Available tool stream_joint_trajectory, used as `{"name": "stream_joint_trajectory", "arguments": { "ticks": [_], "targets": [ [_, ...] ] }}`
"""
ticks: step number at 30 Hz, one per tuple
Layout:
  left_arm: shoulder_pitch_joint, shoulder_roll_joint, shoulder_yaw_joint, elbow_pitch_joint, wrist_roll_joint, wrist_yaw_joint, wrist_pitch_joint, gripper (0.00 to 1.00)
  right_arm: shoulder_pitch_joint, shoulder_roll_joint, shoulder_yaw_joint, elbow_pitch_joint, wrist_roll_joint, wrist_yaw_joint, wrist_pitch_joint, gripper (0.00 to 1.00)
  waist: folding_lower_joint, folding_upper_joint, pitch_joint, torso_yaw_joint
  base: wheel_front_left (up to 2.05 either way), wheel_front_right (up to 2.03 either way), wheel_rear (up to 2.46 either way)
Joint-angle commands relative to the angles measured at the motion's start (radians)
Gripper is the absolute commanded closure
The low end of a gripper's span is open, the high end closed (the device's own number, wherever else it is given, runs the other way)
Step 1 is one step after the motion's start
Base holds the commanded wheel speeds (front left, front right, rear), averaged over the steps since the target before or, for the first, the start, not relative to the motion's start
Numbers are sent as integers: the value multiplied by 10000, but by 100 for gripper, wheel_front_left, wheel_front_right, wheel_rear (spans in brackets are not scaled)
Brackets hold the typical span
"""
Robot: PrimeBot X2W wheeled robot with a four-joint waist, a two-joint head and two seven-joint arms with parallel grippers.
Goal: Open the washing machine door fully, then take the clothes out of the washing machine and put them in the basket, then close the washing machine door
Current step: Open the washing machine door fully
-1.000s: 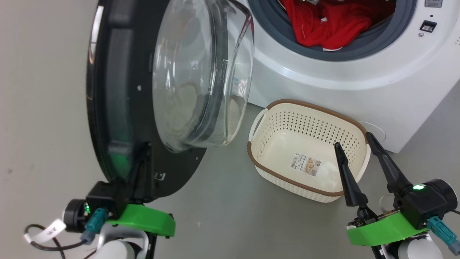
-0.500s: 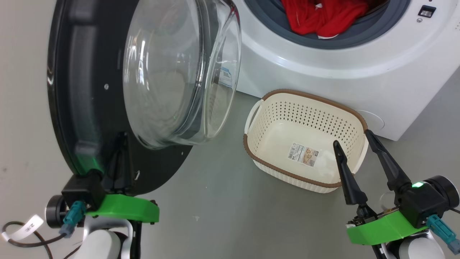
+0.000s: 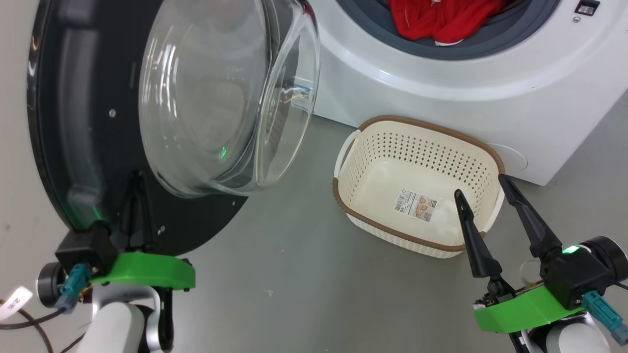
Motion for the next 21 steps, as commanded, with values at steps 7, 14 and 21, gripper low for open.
{"name": "stream_joint_trajectory", "arguments": {
  "ticks": [7, 14, 21],
  "targets": [
    [-719, 413, 938, 198, 118, -45, -120, 100, -268, 34, 262, -415, -204, 62, 165, 0, 0, 0, 102, 39, 0, 0, 0],
    [-1048, 369, 1361, 667, 220, -158, -121, 100, -310, 34, 287, -517, -319, 62, 295, 0, 0, 0, 220, 39, 0, 0, 0],
    [-1380, 322, 1819, 1151, 363, -327, -121, 100, -315, 34, 304, -600, -411, 62, 399, 0, 0, 0, 327, 63, 0, 0, 0]
  ]
}}
